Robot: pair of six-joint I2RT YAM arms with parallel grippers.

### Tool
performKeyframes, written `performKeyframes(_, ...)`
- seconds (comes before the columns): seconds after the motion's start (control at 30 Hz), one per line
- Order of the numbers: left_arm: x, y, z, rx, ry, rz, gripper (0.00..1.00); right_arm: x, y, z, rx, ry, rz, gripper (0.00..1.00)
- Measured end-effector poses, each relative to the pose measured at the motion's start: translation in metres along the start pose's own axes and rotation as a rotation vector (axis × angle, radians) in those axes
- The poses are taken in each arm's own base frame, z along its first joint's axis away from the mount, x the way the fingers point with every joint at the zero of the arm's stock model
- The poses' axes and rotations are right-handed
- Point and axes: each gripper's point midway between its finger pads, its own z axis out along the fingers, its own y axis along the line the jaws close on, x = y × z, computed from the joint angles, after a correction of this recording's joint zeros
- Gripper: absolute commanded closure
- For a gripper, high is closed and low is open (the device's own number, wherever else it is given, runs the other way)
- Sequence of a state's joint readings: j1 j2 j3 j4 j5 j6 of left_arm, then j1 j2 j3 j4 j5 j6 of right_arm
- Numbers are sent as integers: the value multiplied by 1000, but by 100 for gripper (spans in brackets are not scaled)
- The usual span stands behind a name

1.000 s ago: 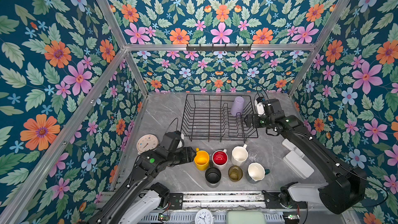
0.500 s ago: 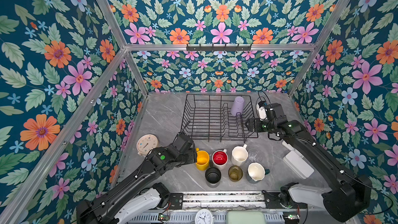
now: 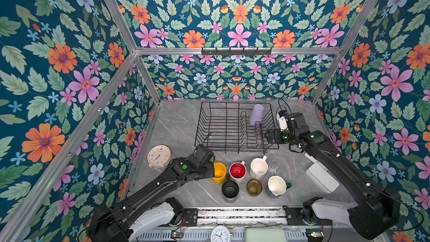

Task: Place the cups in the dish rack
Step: 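Move the left gripper down toward the yellow mug nearest the rack, then close the left gripper on the yellow mug's rim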

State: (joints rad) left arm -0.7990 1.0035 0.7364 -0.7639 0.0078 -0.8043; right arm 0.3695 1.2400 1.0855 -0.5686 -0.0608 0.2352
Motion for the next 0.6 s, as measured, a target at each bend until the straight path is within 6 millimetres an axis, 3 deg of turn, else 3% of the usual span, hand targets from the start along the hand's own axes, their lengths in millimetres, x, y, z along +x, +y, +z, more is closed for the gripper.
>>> performKeyframes(0.6, -6, -2, 17, -39, 3, -1, 58, 0, 2, 12, -13, 12, 0, 1)
